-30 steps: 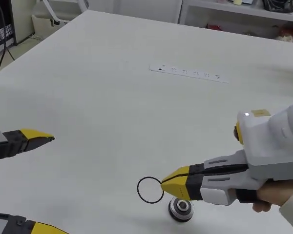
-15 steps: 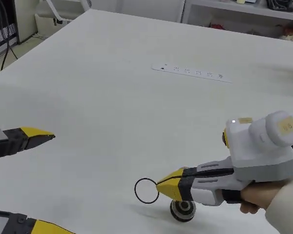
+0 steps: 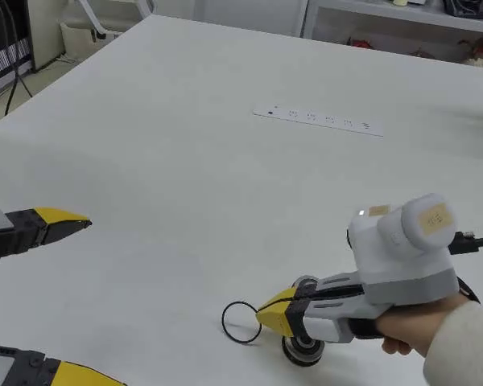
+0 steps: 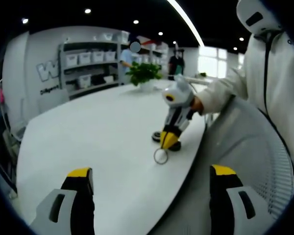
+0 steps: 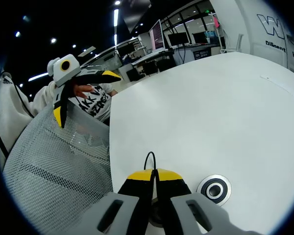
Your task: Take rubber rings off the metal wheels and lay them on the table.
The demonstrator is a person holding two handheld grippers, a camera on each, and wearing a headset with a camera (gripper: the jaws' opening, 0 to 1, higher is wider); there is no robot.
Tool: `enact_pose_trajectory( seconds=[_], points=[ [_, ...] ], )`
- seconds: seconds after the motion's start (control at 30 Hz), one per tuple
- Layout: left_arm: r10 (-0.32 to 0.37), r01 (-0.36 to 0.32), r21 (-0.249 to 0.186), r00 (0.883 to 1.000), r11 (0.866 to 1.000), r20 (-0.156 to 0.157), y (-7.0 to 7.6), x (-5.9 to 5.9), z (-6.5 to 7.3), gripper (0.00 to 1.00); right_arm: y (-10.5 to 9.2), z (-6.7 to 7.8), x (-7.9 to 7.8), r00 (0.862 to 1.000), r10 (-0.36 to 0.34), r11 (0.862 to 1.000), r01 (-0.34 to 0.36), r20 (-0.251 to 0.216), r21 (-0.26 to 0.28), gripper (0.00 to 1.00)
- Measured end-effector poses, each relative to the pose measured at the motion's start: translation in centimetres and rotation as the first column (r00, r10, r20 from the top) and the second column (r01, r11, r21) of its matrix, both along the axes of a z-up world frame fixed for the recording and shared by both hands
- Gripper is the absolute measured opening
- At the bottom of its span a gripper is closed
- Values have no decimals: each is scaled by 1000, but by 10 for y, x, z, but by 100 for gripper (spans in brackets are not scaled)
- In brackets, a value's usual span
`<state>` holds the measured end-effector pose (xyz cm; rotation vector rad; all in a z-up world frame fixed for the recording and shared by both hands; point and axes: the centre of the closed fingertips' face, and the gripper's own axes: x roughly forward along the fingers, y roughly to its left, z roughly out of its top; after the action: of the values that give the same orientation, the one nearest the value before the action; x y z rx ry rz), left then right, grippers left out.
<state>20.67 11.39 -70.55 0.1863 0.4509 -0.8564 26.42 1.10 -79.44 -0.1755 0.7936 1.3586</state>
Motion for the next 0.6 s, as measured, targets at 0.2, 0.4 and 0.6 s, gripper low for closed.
enact_pose_trajectory(
  seconds=[0.2, 0.4, 0.6],
  points=[
    [-1, 1, -3, 1000, 1000, 2, -1, 0, 1, 100, -3, -5, 4, 1000, -15, 1000, 16, 16, -24, 0],
    [-3, 3, 0, 1000, 1000, 1, -1, 0, 2, 100, -5, -7, 5, 1000, -20, 999, 20, 21, -32, 1],
    [-12, 12, 4, 1000, 1000, 0, -2, 0, 2, 100, -6, -6, 6, 999, -24, 999, 25, 28, -32, 3]
  ],
)
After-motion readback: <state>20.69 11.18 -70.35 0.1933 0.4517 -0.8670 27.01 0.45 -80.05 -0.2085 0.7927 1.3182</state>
